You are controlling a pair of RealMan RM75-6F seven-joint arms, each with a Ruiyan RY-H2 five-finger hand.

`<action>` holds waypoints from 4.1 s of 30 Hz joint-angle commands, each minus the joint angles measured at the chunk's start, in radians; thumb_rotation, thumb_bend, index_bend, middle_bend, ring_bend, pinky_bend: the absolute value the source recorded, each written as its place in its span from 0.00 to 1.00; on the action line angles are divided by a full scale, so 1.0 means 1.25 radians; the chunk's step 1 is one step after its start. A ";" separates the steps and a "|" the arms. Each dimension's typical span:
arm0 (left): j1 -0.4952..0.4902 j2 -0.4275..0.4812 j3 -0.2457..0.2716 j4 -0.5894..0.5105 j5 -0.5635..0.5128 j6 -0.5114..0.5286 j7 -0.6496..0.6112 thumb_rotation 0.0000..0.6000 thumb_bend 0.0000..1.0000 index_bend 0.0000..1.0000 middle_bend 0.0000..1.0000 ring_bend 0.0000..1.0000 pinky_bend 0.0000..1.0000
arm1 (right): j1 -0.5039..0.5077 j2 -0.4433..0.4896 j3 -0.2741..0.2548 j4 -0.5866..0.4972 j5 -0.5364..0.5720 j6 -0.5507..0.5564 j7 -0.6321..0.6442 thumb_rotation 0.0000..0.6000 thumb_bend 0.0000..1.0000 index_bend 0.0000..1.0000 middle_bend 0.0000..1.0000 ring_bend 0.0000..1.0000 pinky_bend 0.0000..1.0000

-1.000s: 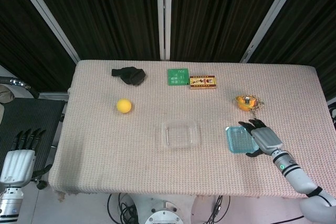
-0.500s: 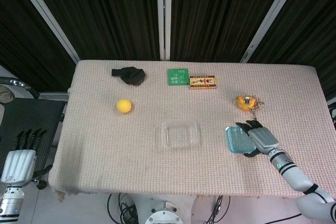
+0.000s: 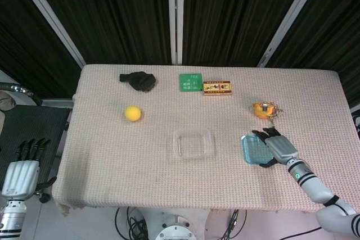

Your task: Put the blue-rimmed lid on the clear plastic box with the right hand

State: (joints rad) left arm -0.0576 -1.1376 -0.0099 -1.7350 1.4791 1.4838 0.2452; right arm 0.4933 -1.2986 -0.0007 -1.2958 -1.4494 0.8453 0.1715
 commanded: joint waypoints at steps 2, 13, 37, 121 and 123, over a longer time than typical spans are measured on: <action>0.001 0.001 0.000 0.001 0.002 0.002 -0.002 1.00 0.00 0.10 0.07 0.00 0.00 | -0.020 0.022 0.007 -0.042 -0.005 0.058 -0.015 1.00 0.10 0.11 0.34 0.01 0.04; 0.000 -0.004 0.003 0.029 0.021 0.006 -0.034 1.00 0.00 0.10 0.07 0.00 0.00 | 0.001 0.109 0.076 -0.354 0.086 0.090 -0.143 1.00 0.11 0.14 0.36 0.02 0.04; -0.003 -0.034 0.007 0.152 0.046 0.007 -0.164 1.00 0.00 0.10 0.07 0.00 0.00 | 0.393 -0.104 0.166 -0.540 0.807 0.174 -0.725 1.00 0.11 0.14 0.32 0.02 0.00; -0.001 -0.063 0.012 0.205 0.048 0.007 -0.214 1.00 0.00 0.10 0.07 0.00 0.00 | 0.302 -0.130 0.014 -0.534 0.594 0.306 -0.653 1.00 0.00 0.00 0.16 0.00 0.00; 0.001 -0.063 0.013 0.205 0.048 0.009 -0.212 1.00 0.00 0.10 0.07 0.00 0.00 | 0.294 -0.129 0.012 -0.527 0.583 0.296 -0.642 1.00 0.00 0.00 0.16 0.00 0.00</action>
State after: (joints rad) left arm -0.0574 -1.2161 0.0058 -1.4791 1.5386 1.4942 -0.0207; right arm 0.8673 -1.4641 0.0196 -1.9576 -0.7134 1.2204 -0.6381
